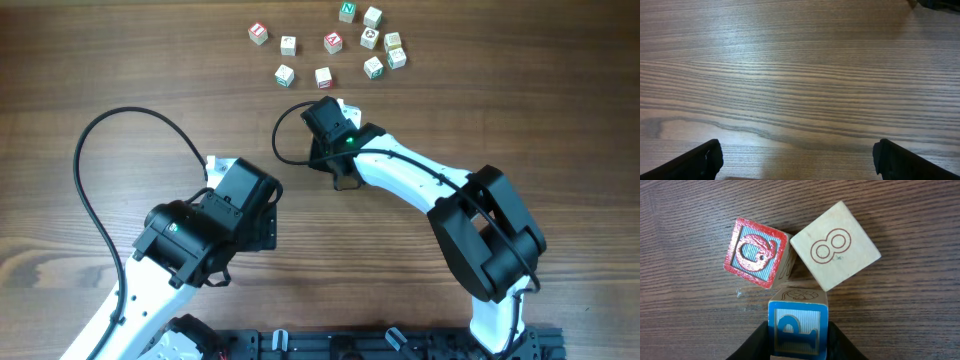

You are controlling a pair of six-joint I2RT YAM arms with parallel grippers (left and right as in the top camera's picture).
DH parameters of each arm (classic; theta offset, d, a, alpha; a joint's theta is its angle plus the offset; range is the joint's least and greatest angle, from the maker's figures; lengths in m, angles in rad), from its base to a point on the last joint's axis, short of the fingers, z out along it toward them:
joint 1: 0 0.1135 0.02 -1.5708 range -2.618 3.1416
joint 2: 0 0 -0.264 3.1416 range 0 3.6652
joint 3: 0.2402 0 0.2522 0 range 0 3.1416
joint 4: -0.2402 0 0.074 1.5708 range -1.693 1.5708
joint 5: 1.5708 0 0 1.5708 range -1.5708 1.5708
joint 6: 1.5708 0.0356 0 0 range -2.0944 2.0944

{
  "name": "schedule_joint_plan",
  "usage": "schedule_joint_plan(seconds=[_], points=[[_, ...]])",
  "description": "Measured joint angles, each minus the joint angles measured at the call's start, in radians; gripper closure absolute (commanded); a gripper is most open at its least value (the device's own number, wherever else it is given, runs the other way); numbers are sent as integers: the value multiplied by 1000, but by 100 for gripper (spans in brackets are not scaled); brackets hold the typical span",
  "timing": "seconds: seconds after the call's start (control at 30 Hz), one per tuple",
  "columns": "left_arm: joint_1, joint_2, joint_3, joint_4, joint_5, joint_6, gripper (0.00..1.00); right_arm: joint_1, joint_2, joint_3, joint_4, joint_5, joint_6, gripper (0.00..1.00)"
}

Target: Form a circle

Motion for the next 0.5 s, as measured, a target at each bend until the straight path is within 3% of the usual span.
schedule_joint_plan(seconds=[0.5], points=[[0,0,0,0,0,0,0,0,0,0,3,20,-2,70]])
